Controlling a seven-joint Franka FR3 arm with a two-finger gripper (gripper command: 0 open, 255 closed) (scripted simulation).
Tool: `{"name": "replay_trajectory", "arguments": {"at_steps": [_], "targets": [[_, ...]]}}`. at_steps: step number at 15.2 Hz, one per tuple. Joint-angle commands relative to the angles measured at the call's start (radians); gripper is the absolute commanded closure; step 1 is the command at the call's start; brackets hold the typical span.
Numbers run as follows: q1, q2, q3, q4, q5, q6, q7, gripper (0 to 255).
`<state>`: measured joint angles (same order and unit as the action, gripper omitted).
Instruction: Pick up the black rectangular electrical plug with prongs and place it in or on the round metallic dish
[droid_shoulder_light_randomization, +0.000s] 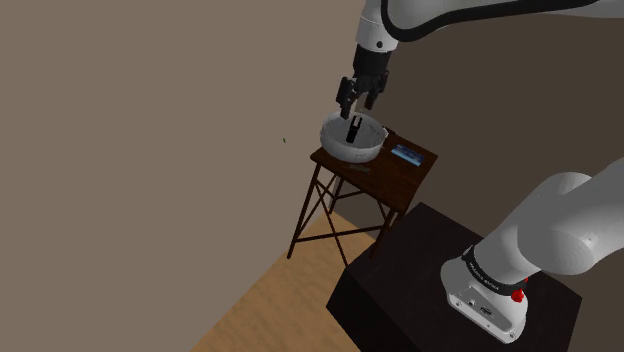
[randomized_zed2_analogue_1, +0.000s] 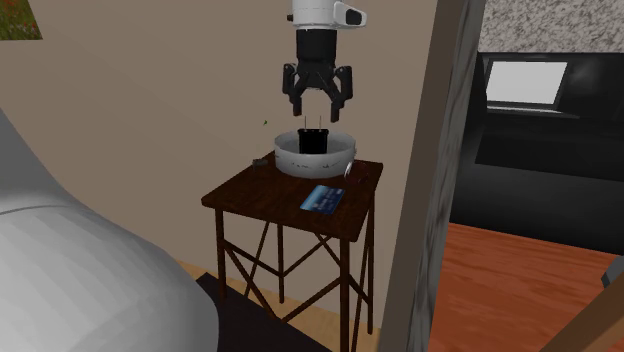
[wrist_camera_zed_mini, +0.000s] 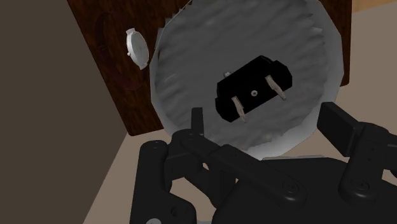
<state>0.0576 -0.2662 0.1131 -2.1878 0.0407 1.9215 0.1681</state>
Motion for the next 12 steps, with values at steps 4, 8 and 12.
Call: {"name": "replay_trajectory", "arguments": {"at_steps": [4, 8, 12], "targets": [[-0.001, -0.011, -0.003, 0.091, -0.001, -0.101, 0.0, 0], [-0.002, -0.012, -0.003, 0.116, -0.001, -0.128, 0.0, 0], [-0.002, -0.012, -0.003, 0.116, -0.001, -0.128, 0.0, 0]]}}
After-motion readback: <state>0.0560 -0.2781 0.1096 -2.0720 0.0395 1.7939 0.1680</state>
